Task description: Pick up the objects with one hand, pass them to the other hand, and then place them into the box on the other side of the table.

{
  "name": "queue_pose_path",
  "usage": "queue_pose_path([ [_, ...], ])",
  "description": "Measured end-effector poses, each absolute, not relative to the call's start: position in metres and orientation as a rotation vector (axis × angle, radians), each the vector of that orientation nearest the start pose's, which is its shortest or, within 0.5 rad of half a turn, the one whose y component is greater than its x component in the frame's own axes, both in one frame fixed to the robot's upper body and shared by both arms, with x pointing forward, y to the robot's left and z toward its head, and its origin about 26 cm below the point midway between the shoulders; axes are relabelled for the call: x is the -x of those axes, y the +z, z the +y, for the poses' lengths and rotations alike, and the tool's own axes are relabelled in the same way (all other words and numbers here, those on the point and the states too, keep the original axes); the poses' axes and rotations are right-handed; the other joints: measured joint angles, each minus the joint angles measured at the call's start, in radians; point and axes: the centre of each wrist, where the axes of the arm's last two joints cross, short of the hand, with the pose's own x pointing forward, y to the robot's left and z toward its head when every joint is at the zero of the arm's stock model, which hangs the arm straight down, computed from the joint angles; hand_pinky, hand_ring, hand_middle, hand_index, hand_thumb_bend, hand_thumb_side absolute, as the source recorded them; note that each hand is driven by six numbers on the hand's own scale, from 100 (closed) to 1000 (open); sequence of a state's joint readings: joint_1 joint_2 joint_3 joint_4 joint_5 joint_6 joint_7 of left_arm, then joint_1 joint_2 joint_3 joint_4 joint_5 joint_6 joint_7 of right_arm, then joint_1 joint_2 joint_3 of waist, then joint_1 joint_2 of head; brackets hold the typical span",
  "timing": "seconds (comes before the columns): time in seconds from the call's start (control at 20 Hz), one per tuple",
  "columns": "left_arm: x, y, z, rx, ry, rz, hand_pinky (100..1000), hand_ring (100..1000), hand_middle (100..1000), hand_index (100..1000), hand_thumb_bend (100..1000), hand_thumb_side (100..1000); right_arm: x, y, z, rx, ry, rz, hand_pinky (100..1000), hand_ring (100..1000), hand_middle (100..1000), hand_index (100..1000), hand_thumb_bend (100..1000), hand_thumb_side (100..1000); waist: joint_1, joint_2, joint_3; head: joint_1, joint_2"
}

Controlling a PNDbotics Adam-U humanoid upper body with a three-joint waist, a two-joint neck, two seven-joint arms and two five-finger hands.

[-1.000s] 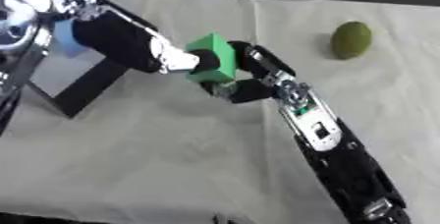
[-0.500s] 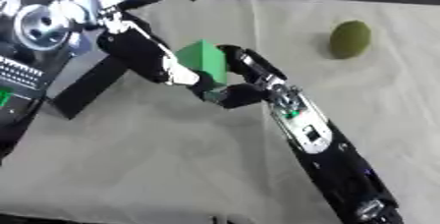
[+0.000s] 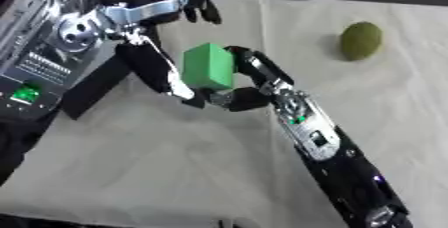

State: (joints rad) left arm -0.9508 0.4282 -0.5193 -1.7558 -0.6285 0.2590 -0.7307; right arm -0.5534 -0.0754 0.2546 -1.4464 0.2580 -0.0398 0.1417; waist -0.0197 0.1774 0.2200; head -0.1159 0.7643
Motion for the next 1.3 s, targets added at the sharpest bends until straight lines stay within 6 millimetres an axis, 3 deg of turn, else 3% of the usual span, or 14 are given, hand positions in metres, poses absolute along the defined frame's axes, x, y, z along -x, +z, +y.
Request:
queue_pose_path([
  [0.5,-0.345,0.283,0.107,-0.620,-1.827,-1.641,860,785,757,829,842,354,-0.377,0.121,-0.127,0.001,0.763,-1.984,710,647,460,493,323,100,-0.002,0.002,0.001,-0.005,0.000],
  [1.3,-0.350,0.275,0.103,-0.645,-1.632,-1.710,806,731,694,776,758,329,-0.375,0.118,-0.120,0.061,0.768,-2.058,707,637,460,494,324,100,-0.003,0.014,0.006,-0.018,-0.001],
])
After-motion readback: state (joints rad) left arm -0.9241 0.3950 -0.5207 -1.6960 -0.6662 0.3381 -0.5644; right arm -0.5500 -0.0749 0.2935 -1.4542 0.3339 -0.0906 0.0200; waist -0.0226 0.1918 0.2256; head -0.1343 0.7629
